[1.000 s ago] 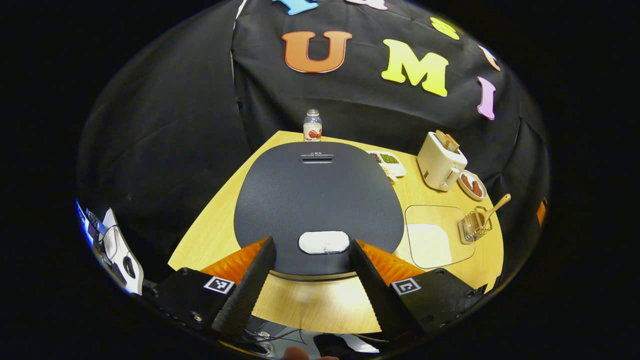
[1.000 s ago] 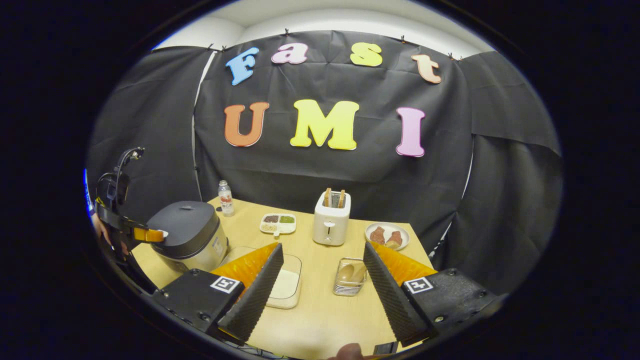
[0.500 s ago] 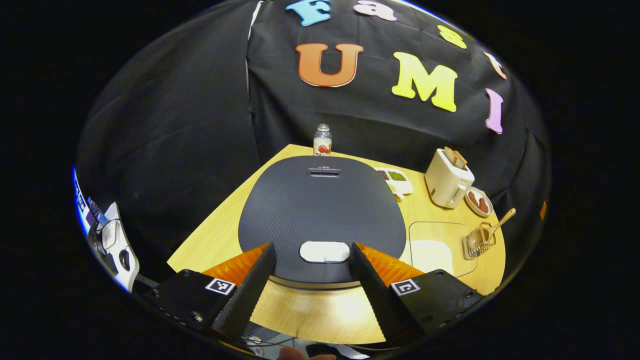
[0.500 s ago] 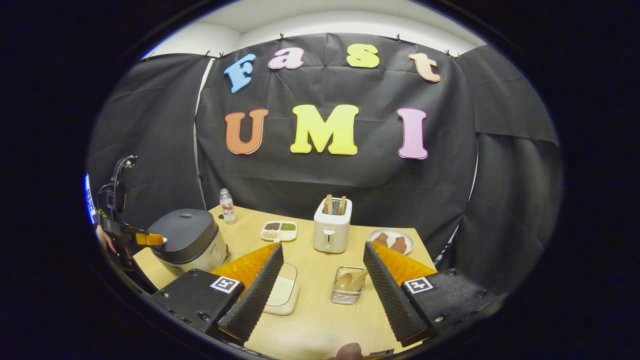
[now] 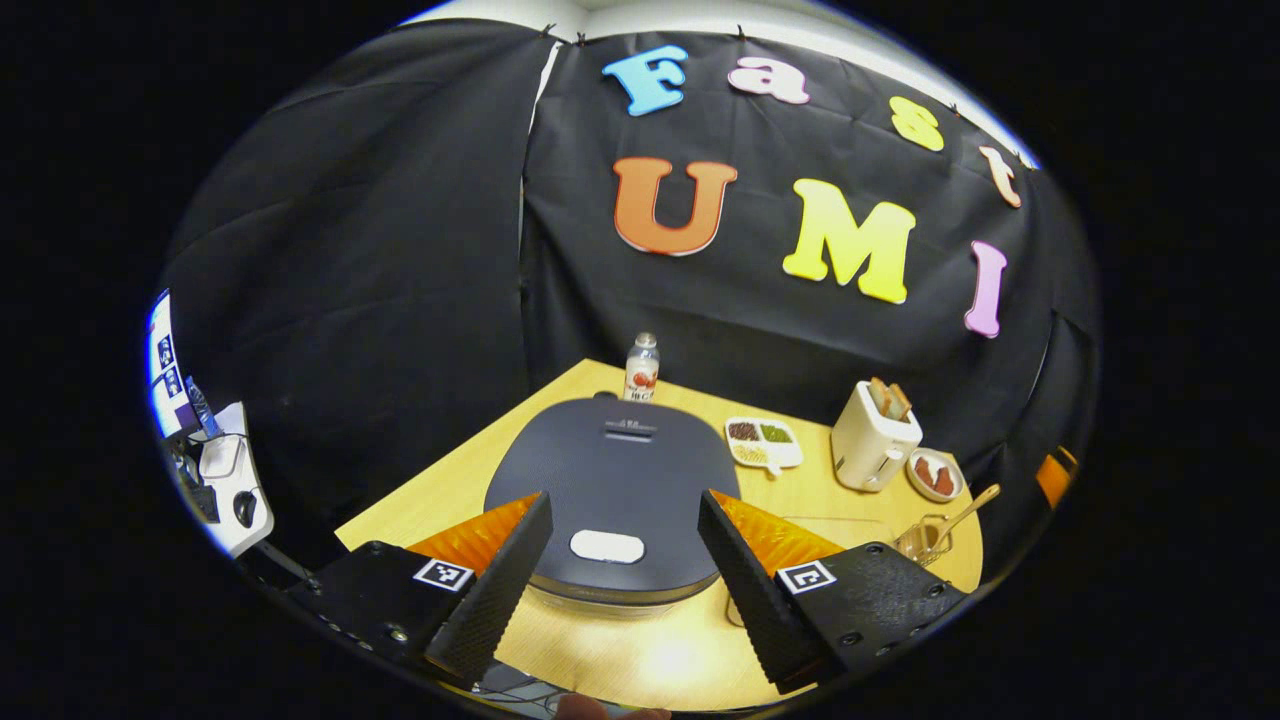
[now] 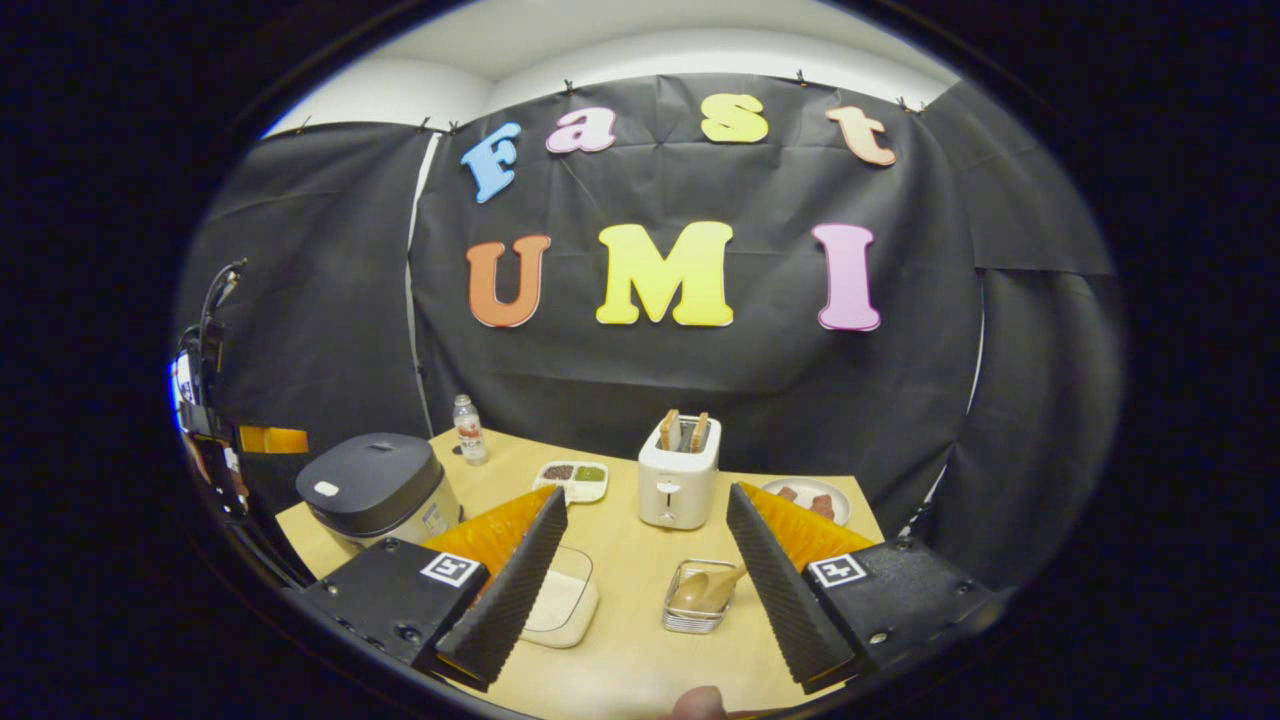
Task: Close the left gripper, press the button to open the rice cooker; take a wooden spoon from the chopstick holder with the right hand, scoop a spoonful of rice and pour it into the rice cooker, then put the wooden spoon back into the chopstick holder.
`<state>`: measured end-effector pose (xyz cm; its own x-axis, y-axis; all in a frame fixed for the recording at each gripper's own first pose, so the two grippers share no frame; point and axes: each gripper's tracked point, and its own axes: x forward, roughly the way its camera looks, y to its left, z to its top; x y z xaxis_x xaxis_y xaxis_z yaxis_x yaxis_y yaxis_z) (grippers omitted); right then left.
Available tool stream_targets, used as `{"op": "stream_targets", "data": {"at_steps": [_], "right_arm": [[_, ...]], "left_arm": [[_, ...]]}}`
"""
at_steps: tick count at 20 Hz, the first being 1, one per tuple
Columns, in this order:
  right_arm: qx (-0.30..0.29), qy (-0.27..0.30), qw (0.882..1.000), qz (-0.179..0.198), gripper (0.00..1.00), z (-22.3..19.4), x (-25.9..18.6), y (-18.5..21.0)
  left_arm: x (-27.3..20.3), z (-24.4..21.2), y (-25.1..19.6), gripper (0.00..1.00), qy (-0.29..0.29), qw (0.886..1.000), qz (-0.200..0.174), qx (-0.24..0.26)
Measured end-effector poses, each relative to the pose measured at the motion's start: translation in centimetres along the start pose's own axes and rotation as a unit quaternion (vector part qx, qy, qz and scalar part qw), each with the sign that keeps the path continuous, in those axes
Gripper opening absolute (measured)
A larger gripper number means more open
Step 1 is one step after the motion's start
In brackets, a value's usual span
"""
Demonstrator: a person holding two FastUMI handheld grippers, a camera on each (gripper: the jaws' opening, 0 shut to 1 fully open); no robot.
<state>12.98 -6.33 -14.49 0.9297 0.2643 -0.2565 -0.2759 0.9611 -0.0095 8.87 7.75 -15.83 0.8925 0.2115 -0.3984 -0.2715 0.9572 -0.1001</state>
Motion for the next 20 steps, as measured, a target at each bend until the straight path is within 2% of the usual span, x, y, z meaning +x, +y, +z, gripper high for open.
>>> {"op": "stream_targets", "data": {"at_steps": [5,11,20], "right_arm": [[-0.004,-0.031,0.999,-0.014,1.0,2.7,-1.9,1.4],[-0.017,-0.058,0.997,-0.042,1.0,5.5,-7.5,6.7],[-0.008,-0.086,0.994,-0.071,1.0,7.1,-16.9,17.3]], "left_arm": [[-4.2,5.1,-1.1,0.95,-0.06,0.998,-0.031,0.01],[-11.1,8.6,-2.3,0.95,-0.109,0.989,-0.098,0.016],[-20.4,5.7,-2.8,0.95,-0.145,0.97,-0.181,0.076]]}}
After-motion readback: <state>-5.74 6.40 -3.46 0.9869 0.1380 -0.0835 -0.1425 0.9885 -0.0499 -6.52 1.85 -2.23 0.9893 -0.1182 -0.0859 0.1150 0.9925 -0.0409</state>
